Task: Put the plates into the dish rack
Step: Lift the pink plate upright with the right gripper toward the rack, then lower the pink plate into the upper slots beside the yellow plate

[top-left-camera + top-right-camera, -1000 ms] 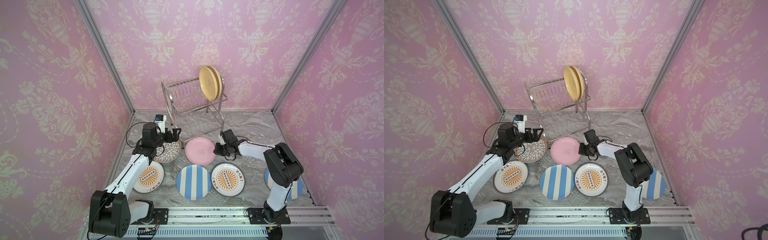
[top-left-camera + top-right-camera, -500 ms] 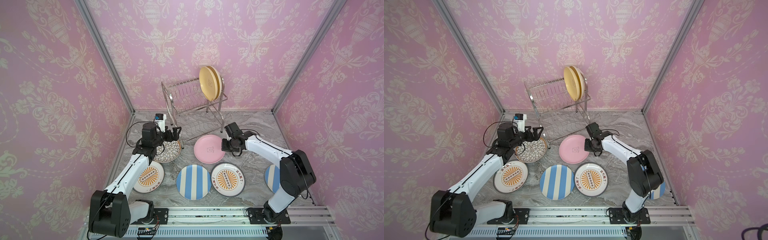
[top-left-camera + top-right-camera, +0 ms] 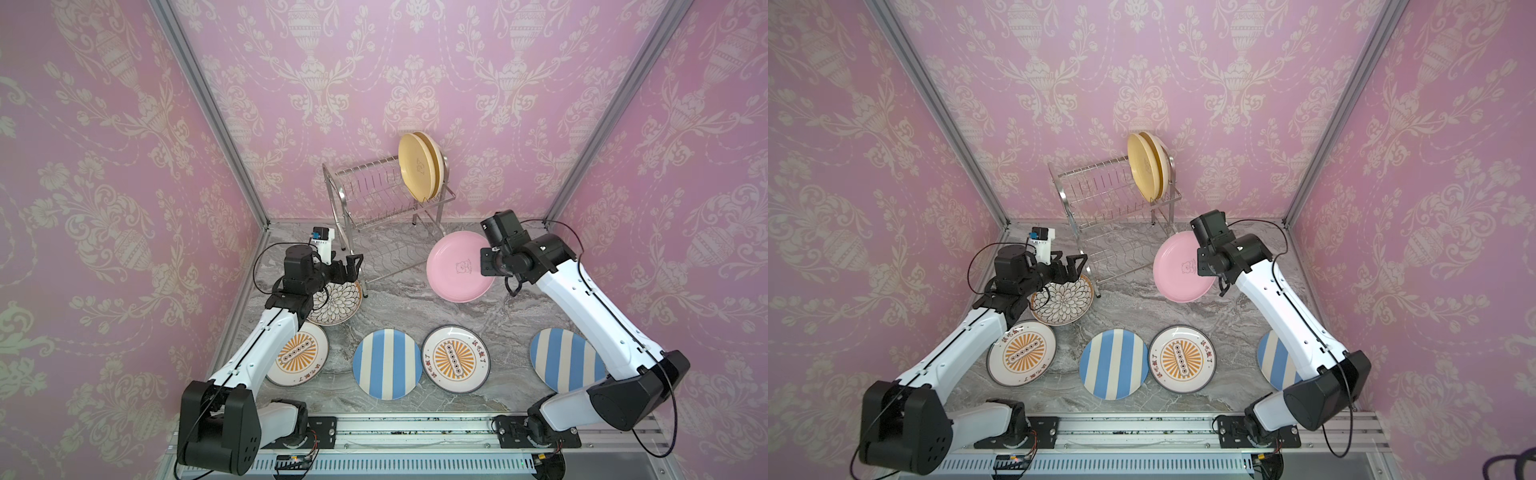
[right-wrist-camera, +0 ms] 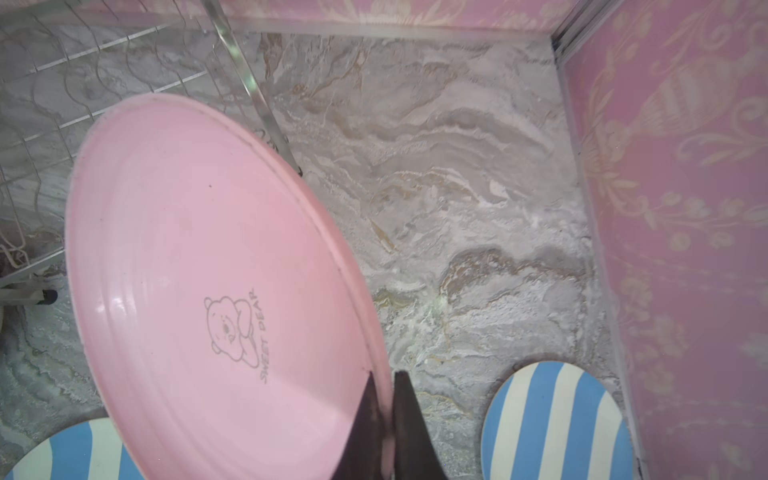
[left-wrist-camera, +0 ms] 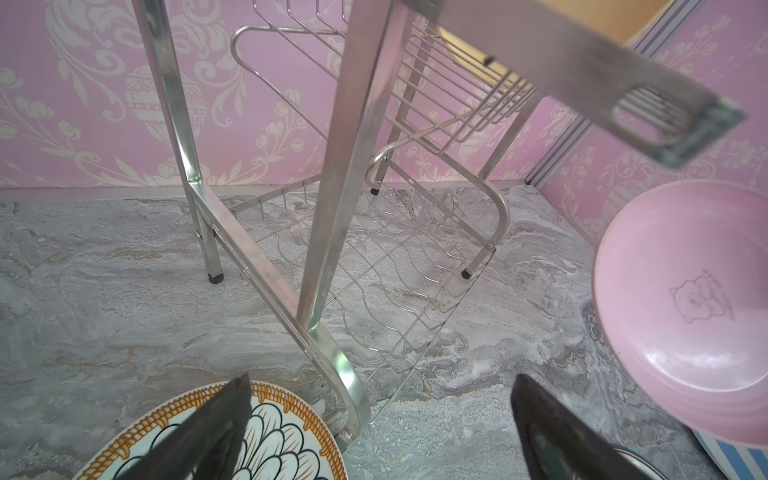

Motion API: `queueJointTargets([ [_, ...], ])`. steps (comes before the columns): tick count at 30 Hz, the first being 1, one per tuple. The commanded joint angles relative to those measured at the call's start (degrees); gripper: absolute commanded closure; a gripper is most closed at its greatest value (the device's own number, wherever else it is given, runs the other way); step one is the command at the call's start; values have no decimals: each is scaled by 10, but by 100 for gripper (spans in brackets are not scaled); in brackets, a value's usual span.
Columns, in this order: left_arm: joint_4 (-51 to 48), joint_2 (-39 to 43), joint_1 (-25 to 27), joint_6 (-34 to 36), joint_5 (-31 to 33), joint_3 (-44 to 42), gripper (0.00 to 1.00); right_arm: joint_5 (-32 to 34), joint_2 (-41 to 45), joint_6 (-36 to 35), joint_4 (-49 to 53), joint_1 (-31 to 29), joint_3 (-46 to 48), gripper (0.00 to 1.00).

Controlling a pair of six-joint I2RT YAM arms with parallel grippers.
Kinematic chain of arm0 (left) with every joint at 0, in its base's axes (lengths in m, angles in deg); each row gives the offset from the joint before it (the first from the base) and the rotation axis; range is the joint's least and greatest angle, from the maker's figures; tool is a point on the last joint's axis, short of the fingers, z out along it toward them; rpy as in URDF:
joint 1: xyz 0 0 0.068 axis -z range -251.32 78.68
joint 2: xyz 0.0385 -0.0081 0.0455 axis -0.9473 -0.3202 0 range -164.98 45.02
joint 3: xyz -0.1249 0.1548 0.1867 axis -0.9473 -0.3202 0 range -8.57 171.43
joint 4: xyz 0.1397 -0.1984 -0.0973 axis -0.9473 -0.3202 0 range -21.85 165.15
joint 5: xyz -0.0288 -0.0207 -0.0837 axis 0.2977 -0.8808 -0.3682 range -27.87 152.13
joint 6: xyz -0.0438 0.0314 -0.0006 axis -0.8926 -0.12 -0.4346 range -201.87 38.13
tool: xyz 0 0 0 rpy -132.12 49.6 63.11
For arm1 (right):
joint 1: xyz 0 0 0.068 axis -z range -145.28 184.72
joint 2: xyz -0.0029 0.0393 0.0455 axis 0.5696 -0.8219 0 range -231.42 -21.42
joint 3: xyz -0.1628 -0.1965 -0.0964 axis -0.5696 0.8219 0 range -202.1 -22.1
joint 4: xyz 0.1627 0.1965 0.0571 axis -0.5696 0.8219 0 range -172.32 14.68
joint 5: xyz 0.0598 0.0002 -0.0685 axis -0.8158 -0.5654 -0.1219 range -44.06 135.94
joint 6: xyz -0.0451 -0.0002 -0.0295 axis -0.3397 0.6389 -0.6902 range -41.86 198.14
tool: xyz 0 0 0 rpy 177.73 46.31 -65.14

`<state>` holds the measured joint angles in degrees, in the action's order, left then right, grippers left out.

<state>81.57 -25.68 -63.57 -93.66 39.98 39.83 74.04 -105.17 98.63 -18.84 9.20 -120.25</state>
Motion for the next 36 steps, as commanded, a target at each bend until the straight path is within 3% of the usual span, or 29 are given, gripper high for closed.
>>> queueJointTargets([
  [1, 10, 2, 5, 27, -6, 18, 1, 122, 10, -60, 35, -17, -96, 100],
  [7, 25, 1, 5, 32, -6, 14, 1, 238, -17, -189, -101, -104, -209, 100],
  [14, 39, -5, 6, 33, -7, 7, 1, 269, -116, -300, -213, -154, -336, 100],
  [18, 57, -8, 6, 20, -10, 6, 1, 306, -168, -379, -328, -182, -362, 100],
  [23, 104, -26, 8, -24, -35, 3, 1, 363, -223, -505, -528, -201, -348, 100],
  [27, 78, -23, 11, -9, -20, 4, 1, 387, -266, -582, -658, -208, -347, 100],
  [31, 60, -9, 12, -3, -21, 2, 1, 419, -331, -706, -789, -210, -384, 100],
  [34, 59, 4, 12, -10, -26, -3, 1, 432, -385, -787, -853, -210, -435, 100],
  [36, 58, 13, 11, -13, -26, -6, 1, 436, -413, -795, -840, -209, -470, 100],
])
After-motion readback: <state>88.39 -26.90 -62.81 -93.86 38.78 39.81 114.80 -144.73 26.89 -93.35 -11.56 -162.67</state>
